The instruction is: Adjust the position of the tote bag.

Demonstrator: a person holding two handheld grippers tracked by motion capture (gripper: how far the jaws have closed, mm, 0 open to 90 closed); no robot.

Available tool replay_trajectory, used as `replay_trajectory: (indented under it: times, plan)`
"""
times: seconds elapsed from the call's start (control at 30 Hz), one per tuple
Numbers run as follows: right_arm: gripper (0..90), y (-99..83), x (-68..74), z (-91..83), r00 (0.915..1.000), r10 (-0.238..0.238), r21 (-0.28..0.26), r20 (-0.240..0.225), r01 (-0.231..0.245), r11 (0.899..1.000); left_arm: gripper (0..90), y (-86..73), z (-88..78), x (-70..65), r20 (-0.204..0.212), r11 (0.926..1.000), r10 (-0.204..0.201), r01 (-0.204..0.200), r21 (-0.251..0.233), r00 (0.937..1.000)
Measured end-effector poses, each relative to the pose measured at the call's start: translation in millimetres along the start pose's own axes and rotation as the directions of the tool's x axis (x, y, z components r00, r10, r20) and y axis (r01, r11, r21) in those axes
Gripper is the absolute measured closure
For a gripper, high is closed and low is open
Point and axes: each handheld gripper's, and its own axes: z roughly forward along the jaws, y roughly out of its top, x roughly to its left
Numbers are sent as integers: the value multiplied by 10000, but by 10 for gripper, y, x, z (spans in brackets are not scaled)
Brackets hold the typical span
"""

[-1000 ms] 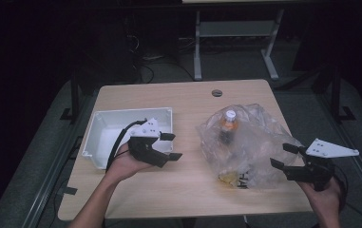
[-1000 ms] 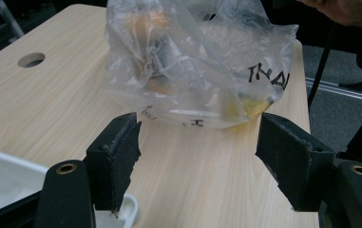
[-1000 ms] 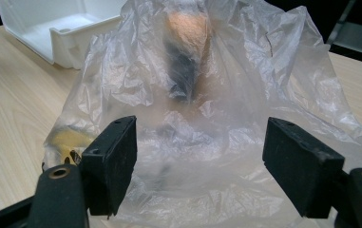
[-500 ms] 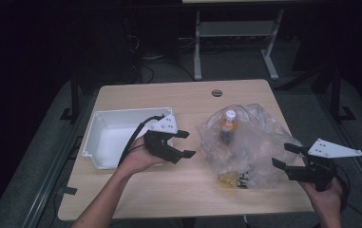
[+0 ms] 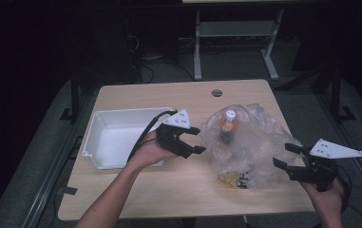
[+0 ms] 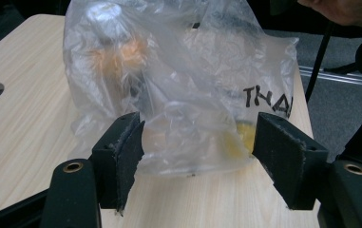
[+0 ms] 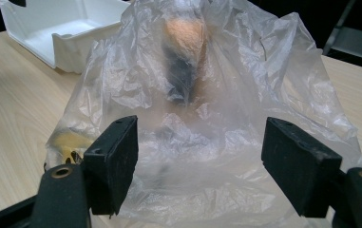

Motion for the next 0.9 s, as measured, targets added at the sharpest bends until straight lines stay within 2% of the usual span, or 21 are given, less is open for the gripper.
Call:
replay_trajectory:
  times: [0.33,0.6,0.9]
  plan:
    - [276,-6,-16,-15,10000,0,-115,-13,-1,9999,320,121,145,64,60,9999,103,-103,68,9999]
    - [277,-4,-12,-19,10000,29,-111,-16,-29,9999,310,229,243,157,124,9993,118,-122,353,9999]
    - [276,-4,-14,-27,10000,72,-152,-18,-73,9999,337,351,344,277,261,9990,138,-149,414,9996]
